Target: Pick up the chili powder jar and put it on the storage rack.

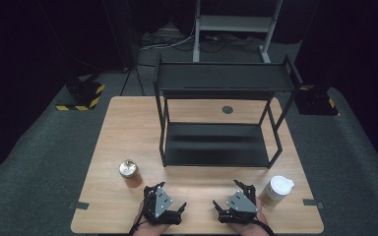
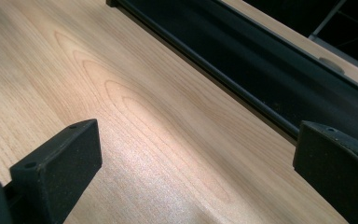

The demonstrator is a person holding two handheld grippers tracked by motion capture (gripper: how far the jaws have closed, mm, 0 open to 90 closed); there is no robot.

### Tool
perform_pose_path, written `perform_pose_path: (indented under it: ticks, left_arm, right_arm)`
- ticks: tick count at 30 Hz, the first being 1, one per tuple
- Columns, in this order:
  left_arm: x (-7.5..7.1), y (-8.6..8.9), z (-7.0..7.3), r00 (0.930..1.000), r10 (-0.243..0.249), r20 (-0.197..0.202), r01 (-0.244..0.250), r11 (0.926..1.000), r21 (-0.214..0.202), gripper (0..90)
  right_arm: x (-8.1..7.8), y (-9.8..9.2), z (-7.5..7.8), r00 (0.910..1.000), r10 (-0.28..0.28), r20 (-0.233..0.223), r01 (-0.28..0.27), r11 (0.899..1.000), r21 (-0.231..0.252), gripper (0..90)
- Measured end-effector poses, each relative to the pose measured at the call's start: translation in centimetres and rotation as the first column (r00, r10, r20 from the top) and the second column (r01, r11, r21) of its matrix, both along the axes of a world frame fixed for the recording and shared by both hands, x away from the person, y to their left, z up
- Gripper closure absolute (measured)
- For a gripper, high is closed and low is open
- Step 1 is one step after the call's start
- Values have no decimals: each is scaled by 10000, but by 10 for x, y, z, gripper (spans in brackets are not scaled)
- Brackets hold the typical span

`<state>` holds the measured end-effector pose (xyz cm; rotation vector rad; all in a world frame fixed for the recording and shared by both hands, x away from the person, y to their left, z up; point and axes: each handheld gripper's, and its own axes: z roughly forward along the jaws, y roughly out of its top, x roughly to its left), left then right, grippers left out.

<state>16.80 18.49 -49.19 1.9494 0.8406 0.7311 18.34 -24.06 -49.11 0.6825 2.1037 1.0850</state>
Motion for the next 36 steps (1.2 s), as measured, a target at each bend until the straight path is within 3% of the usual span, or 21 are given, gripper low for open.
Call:
perform_pose_path:
  ticks: [5, 11, 14, 23, 36]
  left_arm:
    - [0, 0, 0, 10000, 87, -44, -87, 10000, -28, 5]
    - [-1, 0, 0, 10000, -20, 42, 20, 10000, 62, 6]
    - [-2, 1, -1, 9998, 213, -12, -213, 9997, -154, 5]
    - [1, 7, -1, 10000, 12, 0, -12, 9991, -416, 4]
    - [-12, 16, 14, 9971, -271, 712, 334, 9955, -882, 4]
  right_arm:
    - [4, -7, 1, 9997, 69, -238, -60, 9992, 395, 0]
    - [6, -9, 2, 9993, 224, -295, -213, 9991, 380, 0]
    - [3, -7, 1, 9997, 26, -244, -15, 9991, 433, 0]
    - [1, -9, -1, 9998, -37, -171, 48, 9979, 643, 0]
    - [0, -9, -2, 10000, 77, -31, -75, 9985, 537, 0]
